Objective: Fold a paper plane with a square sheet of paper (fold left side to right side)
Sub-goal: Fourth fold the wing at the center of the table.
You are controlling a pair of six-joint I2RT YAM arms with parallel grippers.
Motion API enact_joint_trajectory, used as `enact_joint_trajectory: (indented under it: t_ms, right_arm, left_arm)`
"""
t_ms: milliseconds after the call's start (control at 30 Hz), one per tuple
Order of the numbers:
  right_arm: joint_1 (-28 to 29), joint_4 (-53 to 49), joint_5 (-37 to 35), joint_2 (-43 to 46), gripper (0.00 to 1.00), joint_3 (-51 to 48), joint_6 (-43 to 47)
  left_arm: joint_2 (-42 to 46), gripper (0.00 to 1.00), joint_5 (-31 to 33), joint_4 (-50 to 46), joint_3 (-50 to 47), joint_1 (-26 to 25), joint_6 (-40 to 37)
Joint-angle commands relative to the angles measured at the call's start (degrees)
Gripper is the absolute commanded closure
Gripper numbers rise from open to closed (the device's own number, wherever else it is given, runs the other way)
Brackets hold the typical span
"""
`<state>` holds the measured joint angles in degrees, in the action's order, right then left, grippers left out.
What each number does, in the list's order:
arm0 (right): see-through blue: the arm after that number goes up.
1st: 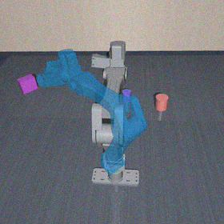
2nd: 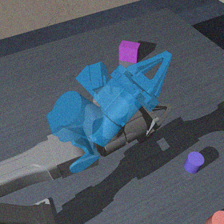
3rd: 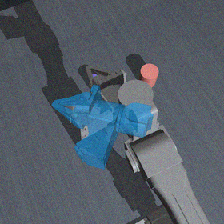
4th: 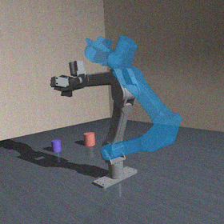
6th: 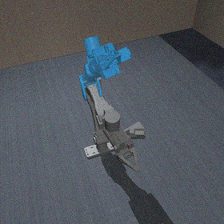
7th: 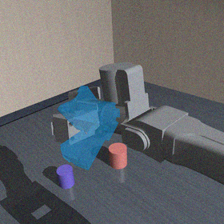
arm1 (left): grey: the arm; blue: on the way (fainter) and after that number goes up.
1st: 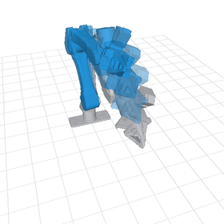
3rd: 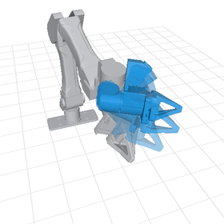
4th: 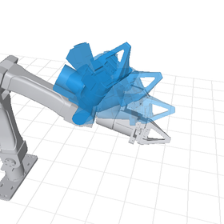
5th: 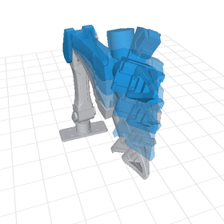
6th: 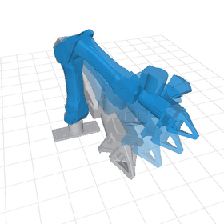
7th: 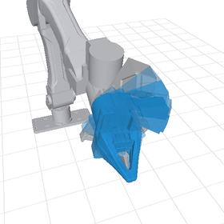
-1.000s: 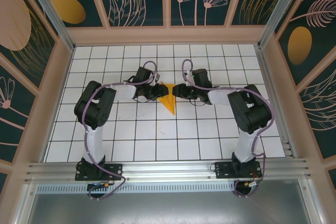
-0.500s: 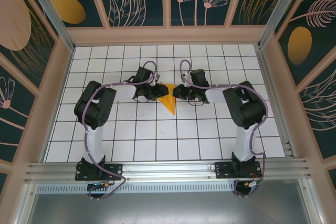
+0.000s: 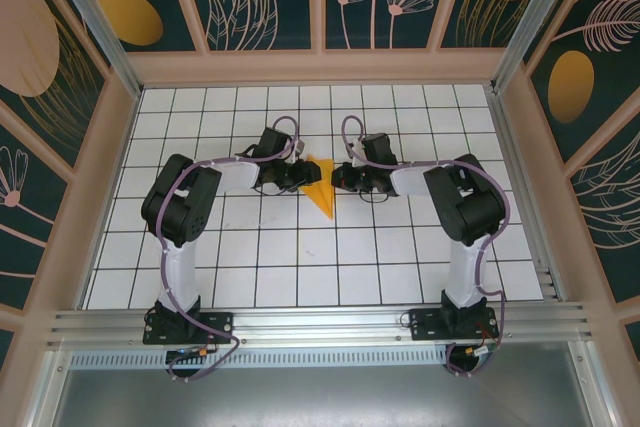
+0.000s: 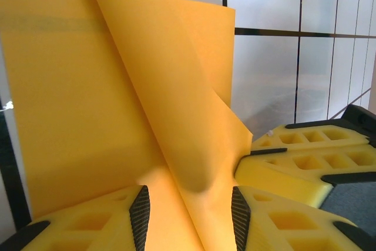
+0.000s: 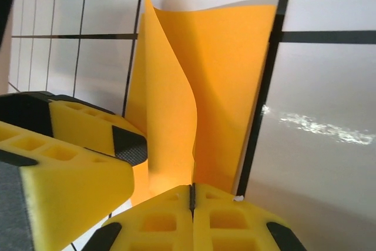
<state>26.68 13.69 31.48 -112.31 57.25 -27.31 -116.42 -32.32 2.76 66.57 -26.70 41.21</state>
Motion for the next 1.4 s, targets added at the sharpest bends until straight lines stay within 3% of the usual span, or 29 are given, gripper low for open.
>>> enact_joint_trajectory:
  t_ms: [0,600,1033,1367]
  right_arm:
    - [0.13,-1.63,-1.07,-1.37,0.95,1.01,1.38]
    - [1.48,-7.26,-4.12,-3.93,0.95,3.42,3.29]
    - [2.68,-13.69,-7.30,-6.06,0.95,4.78,3.67]
    - [3.03,-13.35,-7.84,-5.86,0.95,4.80,3.56]
  left_arm:
    - [-2.74,0.55,3.14,-2.81,-0.38,-0.55,-0.82]
    - [-1.97,0.54,2.27,-2.94,0.30,-0.55,-1.06]
    - [3.04,0.50,4.72,-8.95,5.61,-0.55,-3.92]
    - [-0.24,0.60,0.80,-7.19,8.43,-0.55,-2.46]
